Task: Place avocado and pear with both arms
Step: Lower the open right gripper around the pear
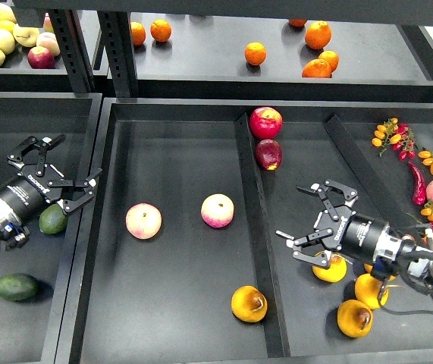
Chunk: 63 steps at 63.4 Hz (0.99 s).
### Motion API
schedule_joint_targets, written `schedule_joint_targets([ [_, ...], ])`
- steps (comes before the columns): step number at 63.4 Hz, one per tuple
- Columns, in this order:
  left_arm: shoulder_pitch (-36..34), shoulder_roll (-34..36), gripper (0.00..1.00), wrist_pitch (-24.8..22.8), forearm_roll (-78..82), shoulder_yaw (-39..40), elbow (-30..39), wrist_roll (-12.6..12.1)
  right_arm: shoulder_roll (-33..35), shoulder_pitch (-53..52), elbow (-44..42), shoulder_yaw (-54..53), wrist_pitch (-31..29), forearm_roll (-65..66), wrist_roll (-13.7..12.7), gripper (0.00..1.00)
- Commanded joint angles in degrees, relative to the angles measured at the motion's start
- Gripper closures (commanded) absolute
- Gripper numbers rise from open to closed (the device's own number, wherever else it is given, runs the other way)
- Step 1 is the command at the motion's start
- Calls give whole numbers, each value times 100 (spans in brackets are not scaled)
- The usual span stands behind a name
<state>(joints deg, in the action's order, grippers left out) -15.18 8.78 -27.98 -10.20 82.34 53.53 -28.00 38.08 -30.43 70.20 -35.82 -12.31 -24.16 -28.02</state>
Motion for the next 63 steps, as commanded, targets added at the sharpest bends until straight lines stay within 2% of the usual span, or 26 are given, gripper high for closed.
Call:
schedule_joint_targets([
  [1,226,-368,2,-2,0,615,17,0,59,-375,-15,417,9,34,2,0],
  [7,375,-535,1,-2,0,994,17,0,68,-428,-68,435,88,139,2,0],
  [8,523,-640,1,-2,-17,1143,26,0,68,-515,-111,470,262,349,2,0],
  [17,744,-842,1,-2,-44,1311,34,0,-11,-613,-278,865,343,605,2,0],
  [42,832,-878,1,-2,-35,1285,588,0,-538,-1342,-815,2579,352,684,2,0],
  [63,903,-878,1,-2,-35,1285,623,0,-1154,-1281,-1123,2694,343,825,2,0],
])
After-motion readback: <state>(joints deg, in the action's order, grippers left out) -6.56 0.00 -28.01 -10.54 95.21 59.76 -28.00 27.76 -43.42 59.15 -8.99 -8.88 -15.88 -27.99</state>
